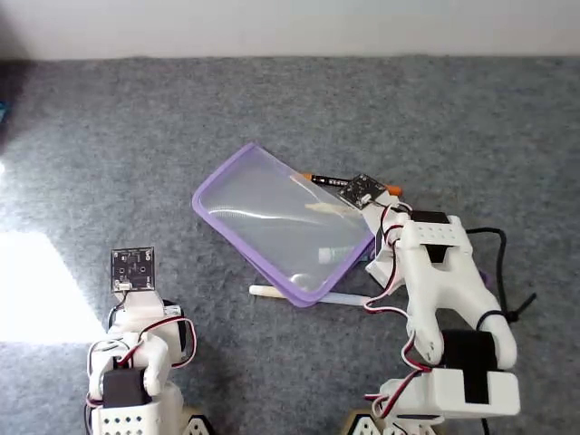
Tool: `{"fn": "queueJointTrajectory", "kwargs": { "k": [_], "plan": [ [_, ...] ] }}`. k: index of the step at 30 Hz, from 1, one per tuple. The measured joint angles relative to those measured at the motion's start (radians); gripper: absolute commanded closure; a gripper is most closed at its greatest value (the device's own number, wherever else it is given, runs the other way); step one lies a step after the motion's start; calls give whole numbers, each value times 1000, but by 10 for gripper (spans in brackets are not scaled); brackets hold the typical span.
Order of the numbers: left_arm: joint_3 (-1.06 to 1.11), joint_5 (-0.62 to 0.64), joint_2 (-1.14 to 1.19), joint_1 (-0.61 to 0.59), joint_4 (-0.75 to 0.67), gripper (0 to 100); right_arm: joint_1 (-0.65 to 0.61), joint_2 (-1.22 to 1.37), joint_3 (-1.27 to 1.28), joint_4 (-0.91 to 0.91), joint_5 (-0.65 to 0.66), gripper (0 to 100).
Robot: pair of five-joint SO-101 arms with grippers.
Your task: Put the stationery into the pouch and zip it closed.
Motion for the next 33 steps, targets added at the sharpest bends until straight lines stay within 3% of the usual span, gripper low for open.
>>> {"fn": "queueJointTrajectory", "kwargs": {
  "k": [4,16,33],
  "plan": [
    [0,0,0,0,0,985,-12,6,0,-37,0,968],
    [0,0,0,0,0,985,-26,-12,0,26,-2,991],
    [0,0,0,0,0,985,-37,-667,0,437,-2,991]
  ]
}}
